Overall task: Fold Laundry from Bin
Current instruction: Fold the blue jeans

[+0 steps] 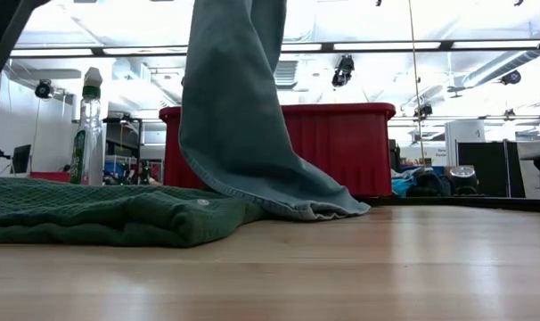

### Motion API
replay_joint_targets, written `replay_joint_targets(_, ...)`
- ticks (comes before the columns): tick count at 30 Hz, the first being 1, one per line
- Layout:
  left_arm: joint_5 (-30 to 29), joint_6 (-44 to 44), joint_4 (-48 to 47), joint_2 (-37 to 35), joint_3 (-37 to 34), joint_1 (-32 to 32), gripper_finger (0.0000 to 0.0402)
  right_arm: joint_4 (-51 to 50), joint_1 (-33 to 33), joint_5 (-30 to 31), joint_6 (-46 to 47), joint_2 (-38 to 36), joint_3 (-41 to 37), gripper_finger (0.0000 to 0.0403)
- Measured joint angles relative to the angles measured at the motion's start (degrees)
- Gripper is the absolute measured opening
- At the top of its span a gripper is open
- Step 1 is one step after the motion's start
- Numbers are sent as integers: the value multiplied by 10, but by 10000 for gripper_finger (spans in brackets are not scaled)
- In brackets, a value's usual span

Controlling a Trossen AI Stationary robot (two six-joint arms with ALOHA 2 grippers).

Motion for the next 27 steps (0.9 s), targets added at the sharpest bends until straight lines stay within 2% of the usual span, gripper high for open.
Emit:
replay_joint_targets(2,0,2,0,-1,0,0,22,6,-16,-65,20,7,7,337)
replay_joint_targets(4,0,4,0,-1,0,0,22,6,-22,-85,21,11,12,294)
replay_joint_targets(6,0,5,-1,-1,0,0,25,4,-22,-84,6,11,13,230)
replay_joint_targets(10,-2,18,-34,-3,1,0,40,-12,-21,-86,-30,0,13,55)
replay_joint_targets(11,-11,21,-50,-5,1,0,46,-19,-20,-84,-39,-4,13,35)
replay_joint_targets(14,-45,39,-123,-12,1,1,66,-71,-15,-42,-42,-19,22,21)
replay_joint_targets(18,-69,123,-252,-24,2,9,101,-172,-9,28,-28,-35,50,15)
replay_joint_targets(22,-70,183,-396,-27,2,20,136,-279,-10,33,12,-38,84,15)
replay_joint_targets(27,-74,188,-543,-21,1,41,162,-364,-8,33,51,-35,103,14)
